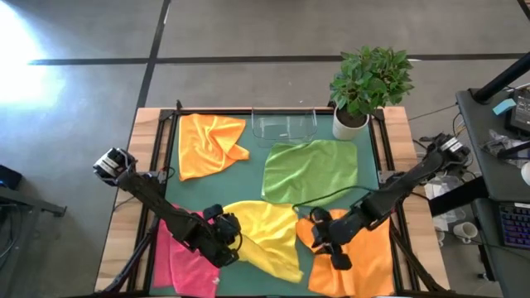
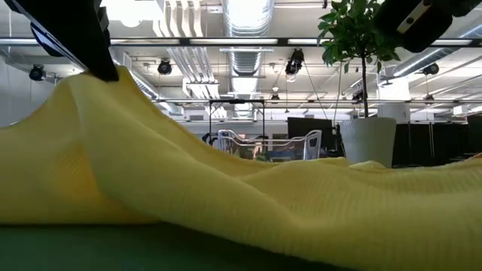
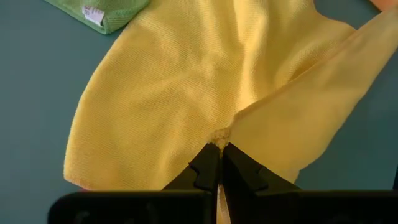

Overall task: Fold microfiber towels
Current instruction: Fold the yellow towel

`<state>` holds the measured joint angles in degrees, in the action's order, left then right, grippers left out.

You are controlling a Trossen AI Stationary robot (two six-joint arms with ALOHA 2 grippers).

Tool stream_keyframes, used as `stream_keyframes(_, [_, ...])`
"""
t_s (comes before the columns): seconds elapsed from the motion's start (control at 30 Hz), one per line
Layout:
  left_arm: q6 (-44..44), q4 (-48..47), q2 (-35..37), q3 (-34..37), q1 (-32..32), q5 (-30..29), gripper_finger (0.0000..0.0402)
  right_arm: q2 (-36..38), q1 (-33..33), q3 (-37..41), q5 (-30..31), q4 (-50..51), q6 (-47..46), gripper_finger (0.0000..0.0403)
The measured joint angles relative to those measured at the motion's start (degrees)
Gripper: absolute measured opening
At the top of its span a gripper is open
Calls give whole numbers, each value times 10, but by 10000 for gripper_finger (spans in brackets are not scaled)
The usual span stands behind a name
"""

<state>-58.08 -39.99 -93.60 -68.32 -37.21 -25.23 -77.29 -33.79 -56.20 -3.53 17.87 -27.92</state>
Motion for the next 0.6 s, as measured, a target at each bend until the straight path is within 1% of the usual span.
stream_keyframes(0.13, [3,-1,0,0,0,0,0,-53,-6,-45,0,55,25,131])
stream_keyframes(0.23, [5,0,0,-2,0,0,0,-93,-9,-65,-13,70,36,147])
stream_keyframes(0.33, [14,0,0,-2,0,0,0,-126,-10,-84,-39,67,40,154])
stream_keyframes(0.4, [16,0,0,-2,0,-1,0,-149,-10,-92,-43,67,33,155])
stream_keyframes(0.5, [16,0,0,-2,0,-2,0,-178,-10,-100,-44,65,3,155])
stream_keyframes(0.6, [16,0,0,-2,0,-2,0,-197,-10,-100,-44,24,-35,155])
